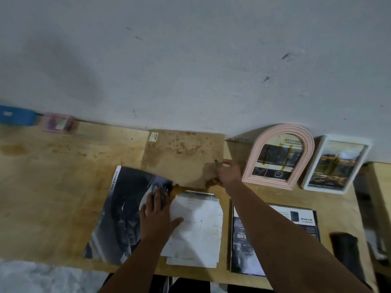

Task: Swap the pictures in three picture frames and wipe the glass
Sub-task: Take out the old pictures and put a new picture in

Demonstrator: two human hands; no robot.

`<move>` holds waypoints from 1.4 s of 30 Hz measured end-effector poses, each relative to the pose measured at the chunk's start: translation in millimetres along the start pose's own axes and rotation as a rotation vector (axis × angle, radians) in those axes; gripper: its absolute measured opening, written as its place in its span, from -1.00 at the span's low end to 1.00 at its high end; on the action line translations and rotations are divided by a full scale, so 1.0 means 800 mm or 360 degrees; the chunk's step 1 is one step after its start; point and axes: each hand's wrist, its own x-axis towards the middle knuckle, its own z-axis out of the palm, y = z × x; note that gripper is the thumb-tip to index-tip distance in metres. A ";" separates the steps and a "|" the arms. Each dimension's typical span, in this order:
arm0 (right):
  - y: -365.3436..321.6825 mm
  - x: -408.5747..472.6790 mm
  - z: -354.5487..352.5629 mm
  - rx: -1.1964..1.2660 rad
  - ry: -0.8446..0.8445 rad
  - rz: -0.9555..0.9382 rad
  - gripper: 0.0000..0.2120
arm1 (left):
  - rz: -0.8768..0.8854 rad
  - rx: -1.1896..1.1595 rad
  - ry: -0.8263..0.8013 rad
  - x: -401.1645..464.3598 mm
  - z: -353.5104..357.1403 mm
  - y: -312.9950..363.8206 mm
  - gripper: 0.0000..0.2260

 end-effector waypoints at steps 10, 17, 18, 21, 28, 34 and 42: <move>-0.027 -0.074 -0.058 0.0290 -0.0365 -0.0389 -0.57 | -0.0035 -0.0072 -0.0135 -0.005 -0.030 0.014 -0.11; -0.021 -0.113 -0.138 0.0375 -0.0324 -0.0501 -0.63 | -0.0133 -0.0078 -0.0143 -0.012 -0.038 0.025 -0.07; -0.019 -0.117 -0.154 0.0389 -0.0327 -0.0516 -0.63 | -0.0163 -0.0074 -0.0135 -0.013 -0.038 0.029 -0.08; -0.004 -0.123 -0.199 0.0372 -0.0336 -0.0524 -0.63 | -0.0214 -0.0057 -0.0091 -0.015 -0.039 0.043 -0.15; 0.067 -0.126 -0.299 0.0401 -0.0281 -0.0476 -0.60 | -0.0298 0.0057 0.0100 -0.035 -0.040 0.083 -0.08; 0.134 -0.129 -0.378 0.0384 -0.0224 -0.0455 -0.60 | -0.0227 -0.0286 0.0273 -0.059 -0.035 0.136 -0.38; 0.195 -0.111 -0.463 0.0315 -0.0235 -0.0342 -0.58 | -0.0122 -0.0775 -0.0067 -0.128 0.004 0.237 -0.51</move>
